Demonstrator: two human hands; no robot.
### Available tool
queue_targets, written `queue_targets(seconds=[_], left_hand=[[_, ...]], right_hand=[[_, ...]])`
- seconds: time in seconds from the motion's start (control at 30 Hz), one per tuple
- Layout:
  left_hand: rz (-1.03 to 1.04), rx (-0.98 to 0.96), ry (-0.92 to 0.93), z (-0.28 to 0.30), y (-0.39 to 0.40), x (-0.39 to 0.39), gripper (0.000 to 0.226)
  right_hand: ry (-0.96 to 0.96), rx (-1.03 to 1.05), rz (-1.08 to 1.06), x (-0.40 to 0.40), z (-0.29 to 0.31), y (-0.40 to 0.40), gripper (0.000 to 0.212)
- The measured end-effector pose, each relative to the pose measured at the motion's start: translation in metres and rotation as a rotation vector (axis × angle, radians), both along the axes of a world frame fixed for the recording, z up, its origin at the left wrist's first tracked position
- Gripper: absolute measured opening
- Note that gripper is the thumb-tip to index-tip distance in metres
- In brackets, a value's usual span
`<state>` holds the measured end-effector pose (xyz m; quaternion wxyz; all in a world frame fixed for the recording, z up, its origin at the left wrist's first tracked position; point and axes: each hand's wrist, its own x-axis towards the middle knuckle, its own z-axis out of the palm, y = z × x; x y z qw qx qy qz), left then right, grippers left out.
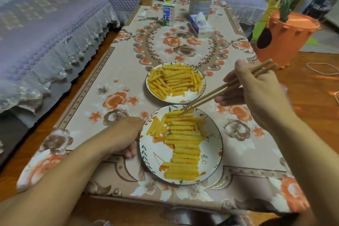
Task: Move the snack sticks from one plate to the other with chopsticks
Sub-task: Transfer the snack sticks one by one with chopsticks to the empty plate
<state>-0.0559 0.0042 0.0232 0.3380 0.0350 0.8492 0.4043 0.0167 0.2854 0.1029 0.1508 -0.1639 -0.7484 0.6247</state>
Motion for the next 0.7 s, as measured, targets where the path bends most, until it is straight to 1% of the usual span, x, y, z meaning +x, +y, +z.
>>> queue_targets(seconds=[0.1, 0.2, 0.3, 0.33, 0.4, 0.5, 0.7], left_hand=[[0.034, 0.034, 0.067, -0.001, 0.003, 0.009, 0.05], [0.085, 0.048, 0.194, -0.009, 0.002, 0.016, 0.041], [0.1, 0.053, 0.344, -0.017, -0.001, 0.023, 0.044], [0.101, 0.057, 0.368, -0.018, -0.002, 0.025, 0.044], [0.12, 0.086, 0.387, -0.019, -0.002, 0.028, 0.042], [0.154, 0.111, 0.369, -0.021, -0.003, 0.028, 0.036], [0.202, 0.132, 0.308, -0.02, -0.005, 0.028, 0.038]], right_hand=[[0.003, 0.018, -0.011, -0.001, 0.003, 0.005, 0.047], [0.055, 0.002, -0.079, -0.002, 0.004, 0.014, 0.046], [0.112, -0.029, -0.135, -0.007, -0.003, 0.018, 0.041], [0.119, -0.029, -0.142, -0.01, -0.006, 0.018, 0.04], [0.116, 0.001, -0.133, -0.017, -0.015, 0.015, 0.038], [0.113, 0.069, -0.086, -0.028, -0.026, 0.007, 0.039], [0.102, 0.079, -0.043, -0.043, -0.035, 0.001, 0.04]])
